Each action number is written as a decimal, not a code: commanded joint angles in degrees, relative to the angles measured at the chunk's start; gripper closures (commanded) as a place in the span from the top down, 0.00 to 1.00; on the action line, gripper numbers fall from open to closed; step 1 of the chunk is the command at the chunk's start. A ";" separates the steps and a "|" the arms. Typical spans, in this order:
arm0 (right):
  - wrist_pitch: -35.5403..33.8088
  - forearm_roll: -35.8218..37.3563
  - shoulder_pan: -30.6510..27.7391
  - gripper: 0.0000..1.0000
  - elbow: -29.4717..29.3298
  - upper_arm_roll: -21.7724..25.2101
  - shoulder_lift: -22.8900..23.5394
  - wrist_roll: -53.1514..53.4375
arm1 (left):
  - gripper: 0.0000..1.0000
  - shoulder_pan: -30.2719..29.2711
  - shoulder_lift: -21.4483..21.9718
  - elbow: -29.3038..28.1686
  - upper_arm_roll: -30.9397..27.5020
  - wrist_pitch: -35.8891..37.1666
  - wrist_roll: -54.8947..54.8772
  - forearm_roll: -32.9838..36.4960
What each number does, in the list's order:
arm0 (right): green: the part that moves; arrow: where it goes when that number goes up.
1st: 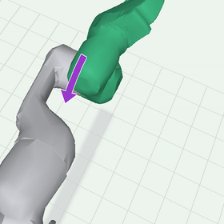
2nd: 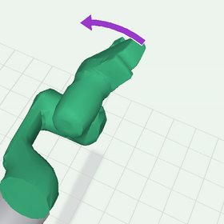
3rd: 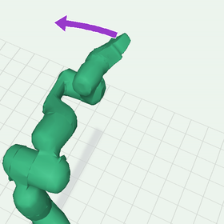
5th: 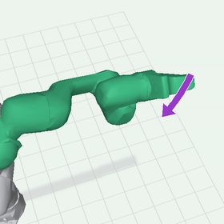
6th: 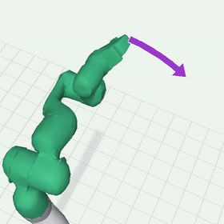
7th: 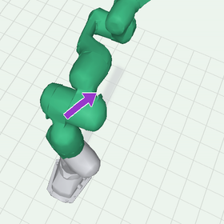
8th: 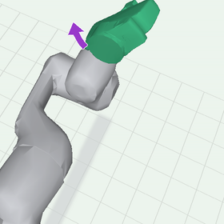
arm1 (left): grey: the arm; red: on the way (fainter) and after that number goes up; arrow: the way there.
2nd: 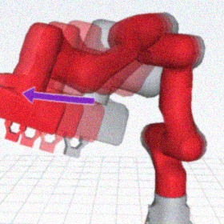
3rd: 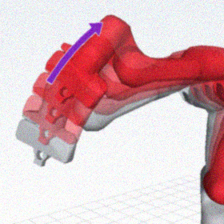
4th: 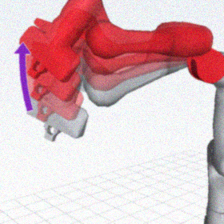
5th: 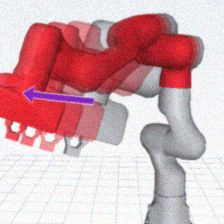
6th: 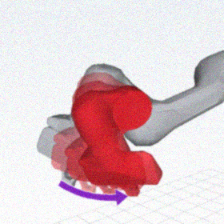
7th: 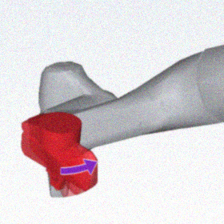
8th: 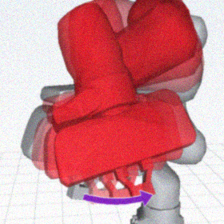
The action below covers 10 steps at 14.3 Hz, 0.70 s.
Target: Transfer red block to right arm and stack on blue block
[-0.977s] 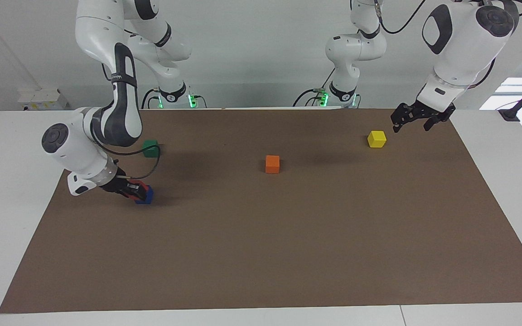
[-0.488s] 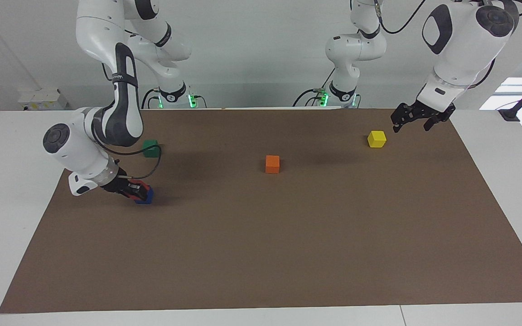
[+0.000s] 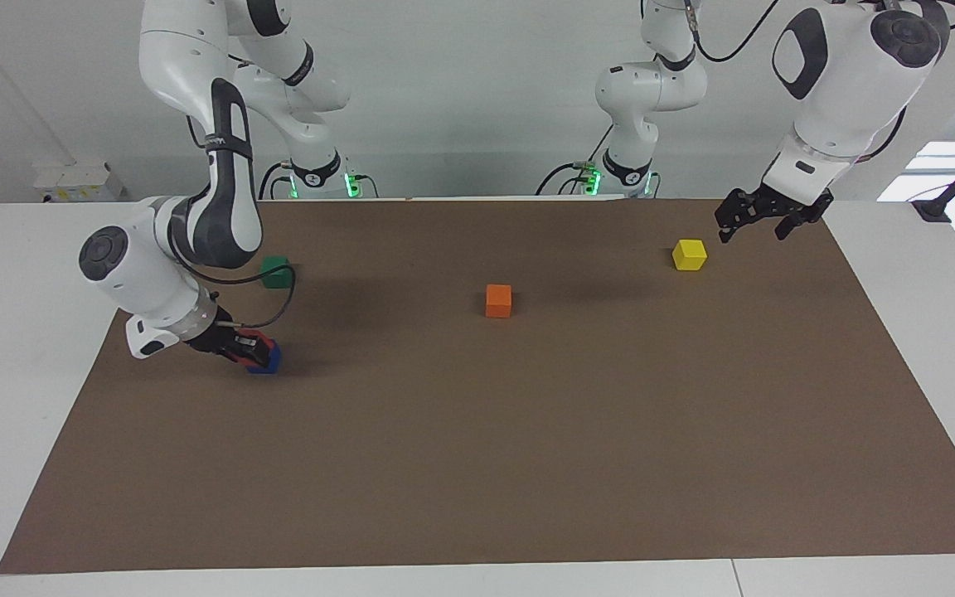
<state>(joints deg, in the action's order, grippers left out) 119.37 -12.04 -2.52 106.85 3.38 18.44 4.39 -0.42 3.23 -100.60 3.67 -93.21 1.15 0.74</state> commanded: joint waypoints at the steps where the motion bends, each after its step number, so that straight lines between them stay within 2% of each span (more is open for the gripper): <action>1: 2.27 -1.06 0.06 0.00 2.93 -0.30 -0.69 -0.70 | 1.00 -0.20 0.46 -0.13 -0.07 -0.39 -0.10 -0.74; 8: 2.19 -0.88 0.06 0.00 3.02 -0.30 -0.77 -0.52 | 1.00 -0.20 0.46 -0.13 -0.07 -0.48 -0.10 -0.74; 10: 2.01 -0.88 0.06 0.38 3.02 -0.30 -0.77 -0.52 | 1.00 -0.20 0.46 -0.13 -0.07 -0.48 -0.10 -0.74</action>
<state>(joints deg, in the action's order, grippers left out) 119.56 -12.04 -2.48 107.03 3.38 18.36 4.39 -0.42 3.23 -100.60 3.67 -93.22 1.15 0.74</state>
